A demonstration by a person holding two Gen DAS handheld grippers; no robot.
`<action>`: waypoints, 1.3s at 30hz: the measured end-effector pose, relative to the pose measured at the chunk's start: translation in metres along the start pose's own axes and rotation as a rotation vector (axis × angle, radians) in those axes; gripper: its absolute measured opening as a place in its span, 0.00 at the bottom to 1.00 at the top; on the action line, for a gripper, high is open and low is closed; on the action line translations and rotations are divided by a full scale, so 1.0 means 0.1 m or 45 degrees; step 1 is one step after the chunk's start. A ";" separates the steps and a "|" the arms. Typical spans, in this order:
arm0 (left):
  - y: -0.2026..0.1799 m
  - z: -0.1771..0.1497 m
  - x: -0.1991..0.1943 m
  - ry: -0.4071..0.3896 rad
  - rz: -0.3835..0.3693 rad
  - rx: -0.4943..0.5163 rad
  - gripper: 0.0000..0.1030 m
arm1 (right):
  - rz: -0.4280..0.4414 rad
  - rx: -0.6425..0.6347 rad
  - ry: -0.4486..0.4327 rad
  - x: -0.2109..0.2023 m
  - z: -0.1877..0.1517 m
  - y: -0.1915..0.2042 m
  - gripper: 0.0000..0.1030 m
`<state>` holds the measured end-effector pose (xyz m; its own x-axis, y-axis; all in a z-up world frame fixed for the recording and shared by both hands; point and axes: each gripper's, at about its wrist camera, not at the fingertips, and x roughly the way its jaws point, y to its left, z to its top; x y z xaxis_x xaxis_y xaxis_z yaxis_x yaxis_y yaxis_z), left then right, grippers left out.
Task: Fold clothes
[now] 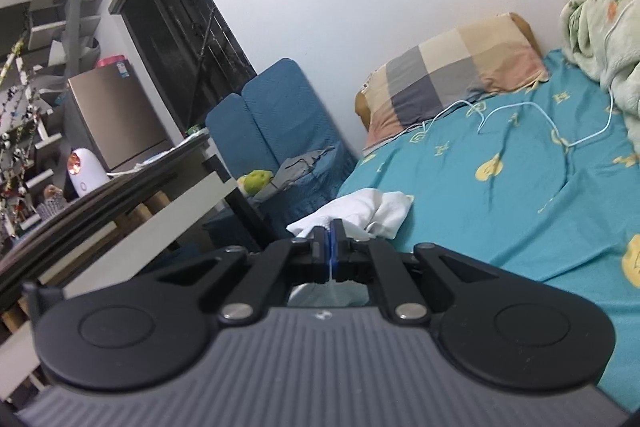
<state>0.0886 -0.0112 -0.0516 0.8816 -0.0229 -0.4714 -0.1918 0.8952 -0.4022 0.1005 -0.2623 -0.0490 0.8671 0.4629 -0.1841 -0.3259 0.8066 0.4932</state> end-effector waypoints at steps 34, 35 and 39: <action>0.27 -0.51 0.46 0.473 -0.181 -0.316 0.77 | -0.116 -0.107 -0.104 -0.06 0.06 0.02 0.04; 0.26 -0.52 0.50 0.473 -0.185 -0.333 0.77 | -0.102 -0.109 -0.107 -0.06 0.06 0.04 0.04; 0.23 -0.53 0.55 0.489 -0.201 -0.385 0.65 | -0.109 -0.131 -0.117 -0.08 0.05 0.09 0.04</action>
